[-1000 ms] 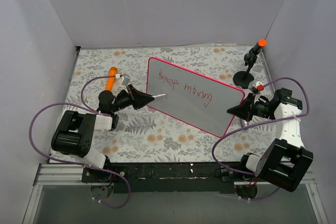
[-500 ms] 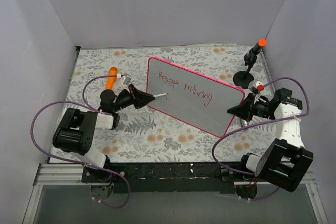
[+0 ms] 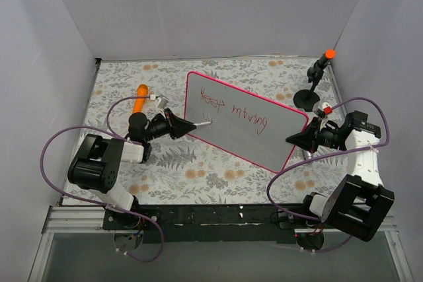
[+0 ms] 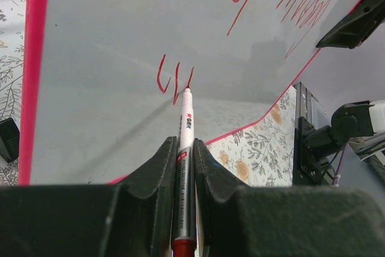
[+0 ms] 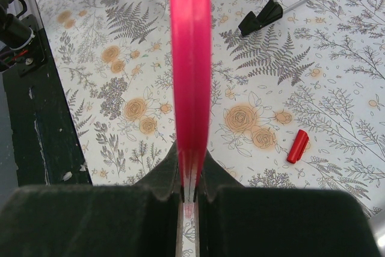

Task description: Write a sentence on the whiteboard

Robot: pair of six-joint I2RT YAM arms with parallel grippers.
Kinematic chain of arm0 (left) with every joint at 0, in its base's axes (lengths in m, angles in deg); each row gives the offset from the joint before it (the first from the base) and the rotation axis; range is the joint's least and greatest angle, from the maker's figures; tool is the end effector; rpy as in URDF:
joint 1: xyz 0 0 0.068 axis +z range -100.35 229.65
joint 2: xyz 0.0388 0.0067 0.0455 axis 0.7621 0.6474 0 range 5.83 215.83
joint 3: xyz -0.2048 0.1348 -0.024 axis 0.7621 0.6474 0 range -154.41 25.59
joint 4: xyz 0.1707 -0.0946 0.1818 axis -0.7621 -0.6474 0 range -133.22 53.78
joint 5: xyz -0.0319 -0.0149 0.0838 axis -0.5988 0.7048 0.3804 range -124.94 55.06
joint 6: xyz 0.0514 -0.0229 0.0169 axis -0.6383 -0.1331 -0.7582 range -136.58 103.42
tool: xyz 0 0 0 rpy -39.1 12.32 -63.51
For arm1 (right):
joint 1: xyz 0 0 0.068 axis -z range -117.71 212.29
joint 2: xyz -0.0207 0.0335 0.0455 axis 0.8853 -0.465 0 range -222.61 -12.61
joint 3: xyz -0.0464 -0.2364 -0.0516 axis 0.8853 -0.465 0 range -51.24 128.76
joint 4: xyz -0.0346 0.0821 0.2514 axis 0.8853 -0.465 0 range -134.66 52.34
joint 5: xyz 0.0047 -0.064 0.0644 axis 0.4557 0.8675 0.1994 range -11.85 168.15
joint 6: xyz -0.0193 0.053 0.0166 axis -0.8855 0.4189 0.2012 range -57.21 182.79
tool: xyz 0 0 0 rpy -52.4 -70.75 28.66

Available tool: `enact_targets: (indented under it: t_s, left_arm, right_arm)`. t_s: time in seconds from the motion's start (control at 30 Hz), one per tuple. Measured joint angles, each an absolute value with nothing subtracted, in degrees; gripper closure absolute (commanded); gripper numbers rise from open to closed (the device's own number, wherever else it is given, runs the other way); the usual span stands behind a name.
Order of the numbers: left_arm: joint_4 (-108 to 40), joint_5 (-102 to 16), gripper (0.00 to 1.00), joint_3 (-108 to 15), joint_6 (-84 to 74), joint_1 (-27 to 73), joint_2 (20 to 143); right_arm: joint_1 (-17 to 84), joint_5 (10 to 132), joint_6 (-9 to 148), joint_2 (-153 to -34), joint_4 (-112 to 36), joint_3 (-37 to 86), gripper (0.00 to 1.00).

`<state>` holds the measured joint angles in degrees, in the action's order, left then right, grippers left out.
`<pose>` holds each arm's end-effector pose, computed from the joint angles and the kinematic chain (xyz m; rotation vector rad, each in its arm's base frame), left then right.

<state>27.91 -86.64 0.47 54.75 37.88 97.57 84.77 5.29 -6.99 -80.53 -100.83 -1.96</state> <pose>0.2692 -0.0903 0.1393 -0.1658 1.9371 -1.7595 0.2005 -0.0389 0.2239 -0.8853 1.7623 0.9059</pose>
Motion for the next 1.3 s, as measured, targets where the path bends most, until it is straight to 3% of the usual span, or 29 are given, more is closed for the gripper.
enact_targets:
  t_s: [0.53, 1.3]
  left_arm:
    - [20.8, -85.4, 1.0, 1.3, 51.1, 37.5, 97.9]
    - [25.0, -84.7, 1.0, -1.1, 56.6, 37.4, 93.5]
  right_arm:
    - [84.8, 5.3, -7.5, -80.5, -101.0, -2.0, 0.99]
    - [84.8, 5.1, -8.0, -80.5, -101.1, -2.0, 0.99]
